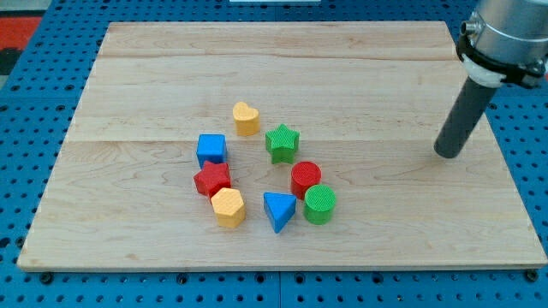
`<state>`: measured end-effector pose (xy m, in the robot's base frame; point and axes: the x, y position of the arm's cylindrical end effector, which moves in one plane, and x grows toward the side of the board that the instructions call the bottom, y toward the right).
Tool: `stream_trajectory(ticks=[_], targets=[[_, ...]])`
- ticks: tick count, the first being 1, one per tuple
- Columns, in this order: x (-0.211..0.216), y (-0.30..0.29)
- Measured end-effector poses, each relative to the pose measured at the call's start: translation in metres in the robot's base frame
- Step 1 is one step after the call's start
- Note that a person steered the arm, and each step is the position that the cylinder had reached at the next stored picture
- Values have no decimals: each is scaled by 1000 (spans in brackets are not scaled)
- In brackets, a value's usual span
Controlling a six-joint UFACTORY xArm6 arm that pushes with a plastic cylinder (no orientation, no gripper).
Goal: Move the blue cube to the top right of the red star
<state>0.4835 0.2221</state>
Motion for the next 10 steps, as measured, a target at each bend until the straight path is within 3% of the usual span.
stream_trajectory(ticks=[1,2,3,4,5,7,10], targets=[[73,10],[135,-41],[132,-161],[102,-305],[50,-347],[-22,-356],[-20,-342]])
